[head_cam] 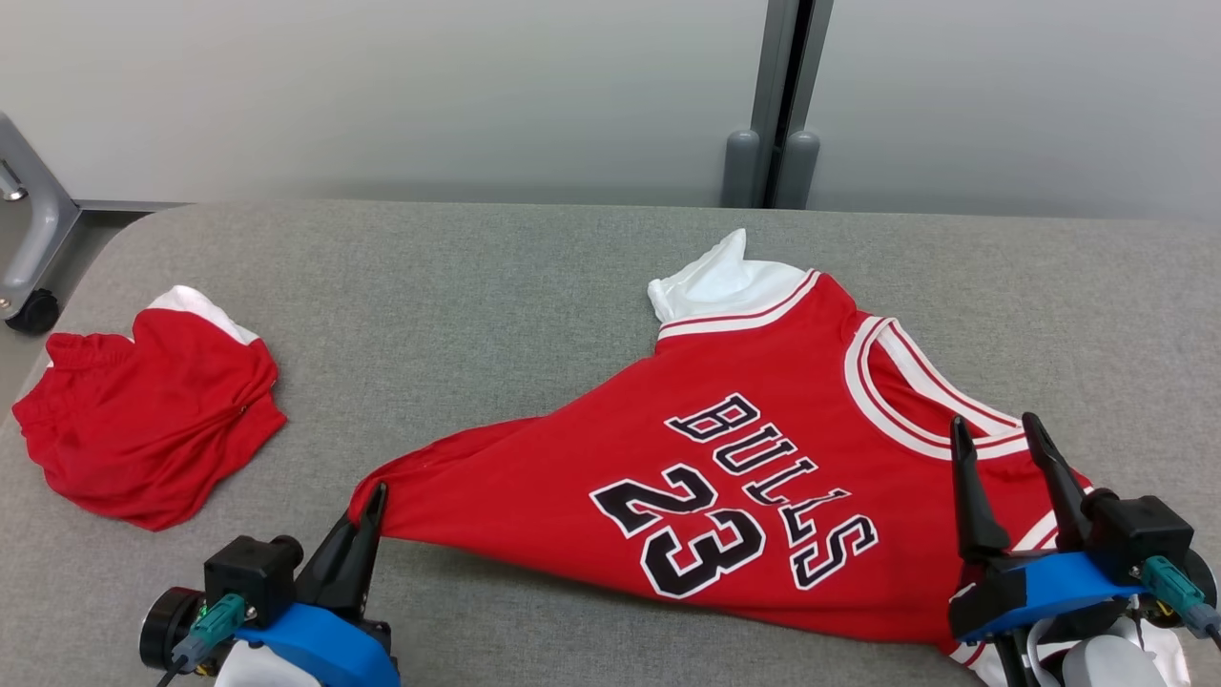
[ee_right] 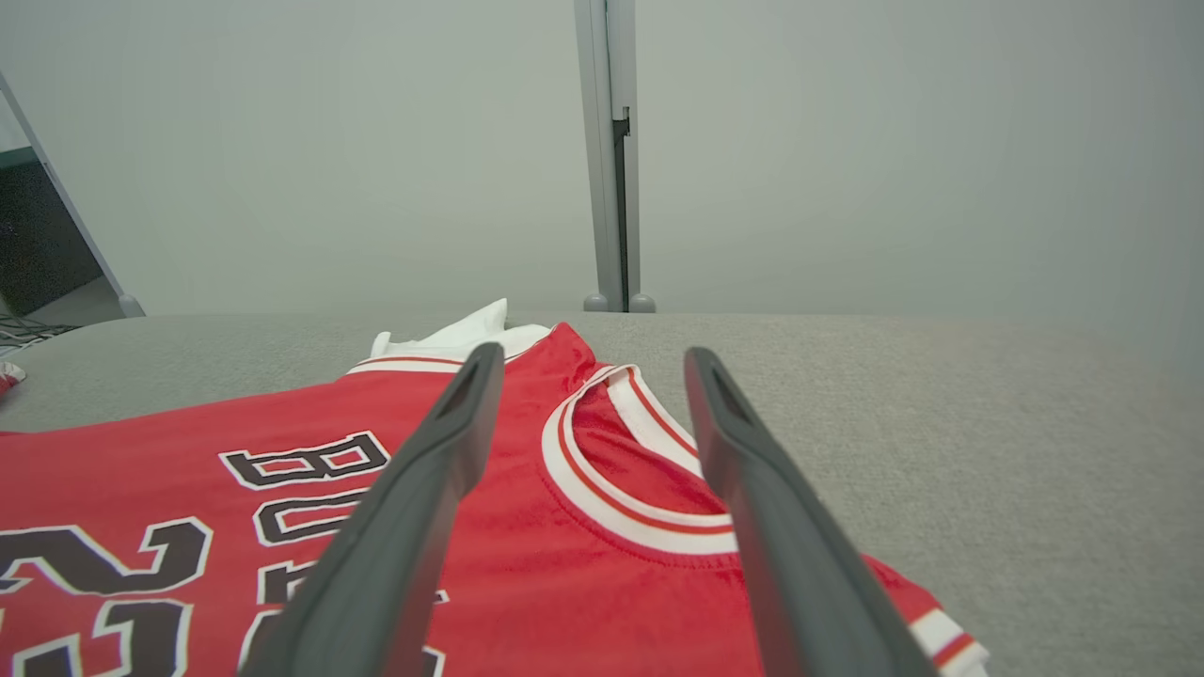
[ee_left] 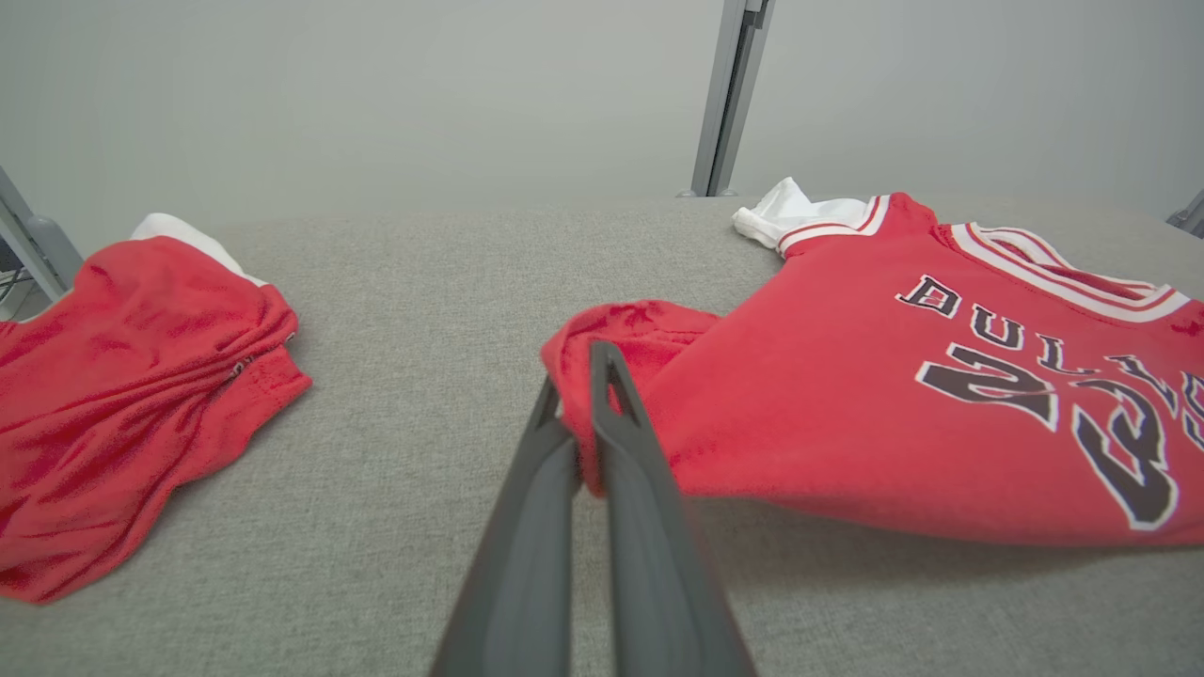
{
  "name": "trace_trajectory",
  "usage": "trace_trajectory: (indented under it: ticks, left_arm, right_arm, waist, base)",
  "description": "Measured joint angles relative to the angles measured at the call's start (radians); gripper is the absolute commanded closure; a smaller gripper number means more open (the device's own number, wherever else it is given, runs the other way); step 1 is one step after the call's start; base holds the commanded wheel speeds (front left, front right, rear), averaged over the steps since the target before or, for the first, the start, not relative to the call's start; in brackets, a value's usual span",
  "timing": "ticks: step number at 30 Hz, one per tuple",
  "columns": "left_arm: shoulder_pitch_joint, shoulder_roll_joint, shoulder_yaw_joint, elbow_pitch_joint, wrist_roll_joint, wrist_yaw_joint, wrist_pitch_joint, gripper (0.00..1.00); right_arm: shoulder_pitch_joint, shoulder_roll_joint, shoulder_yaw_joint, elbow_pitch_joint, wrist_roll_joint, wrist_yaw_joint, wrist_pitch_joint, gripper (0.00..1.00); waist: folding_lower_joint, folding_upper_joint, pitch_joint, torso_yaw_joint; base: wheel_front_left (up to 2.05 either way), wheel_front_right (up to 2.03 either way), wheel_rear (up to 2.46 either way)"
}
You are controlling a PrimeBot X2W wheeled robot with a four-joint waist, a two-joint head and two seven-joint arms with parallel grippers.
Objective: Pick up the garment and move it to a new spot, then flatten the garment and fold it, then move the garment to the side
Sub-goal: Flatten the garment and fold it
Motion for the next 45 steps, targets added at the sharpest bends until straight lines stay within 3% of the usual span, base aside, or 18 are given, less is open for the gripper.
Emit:
trace_trajectory:
  ticks: [9, 18, 32, 45]
  left_arm:
    - [0.043, 0.022, -0.004, -0.102, -0.006, 0.039, 0.024, 1.0]
    - [-0.027, 0.022, -0.01, -0.128, 0.018, 0.026, 0.038, 1.0]
    - [-0.406, 0.046, -0.015, -0.071, 0.126, -0.095, 0.115, 1.0]
    - [-0.69, 0.109, 0.006, 0.1, 0.167, -0.184, 0.188, 1.0]
  right_arm:
    - [-0.002, 0.0, 0.013, 0.017, 0.005, 0.0, -0.001, 0.0]
    - [-0.012, 0.0, 0.006, 0.016, 0.004, 0.0, -0.002, 0.0]
    - [-0.073, 0.0, -0.008, -0.016, 0.011, 0.0, -0.002, 0.0]
    - [-0.105, 0.0, -0.032, -0.056, 0.063, 0.0, -0.002, 0.0]
  waist:
    - [0.0, 0.0, 0.0, -0.019]
    - [0.0, 0.0, 0.02, -0.074]
    - [0.0003, 0.0, 0.146, -0.216]
    - [0.0003, 0.0, 0.285, -0.376]
  base:
    - [0.0, 0.0, 0.0]
    - [0.0, 0.0, 0.0]
    - [0.0, 0.0, 0.0]
    - [0.0, 0.0, 0.0]
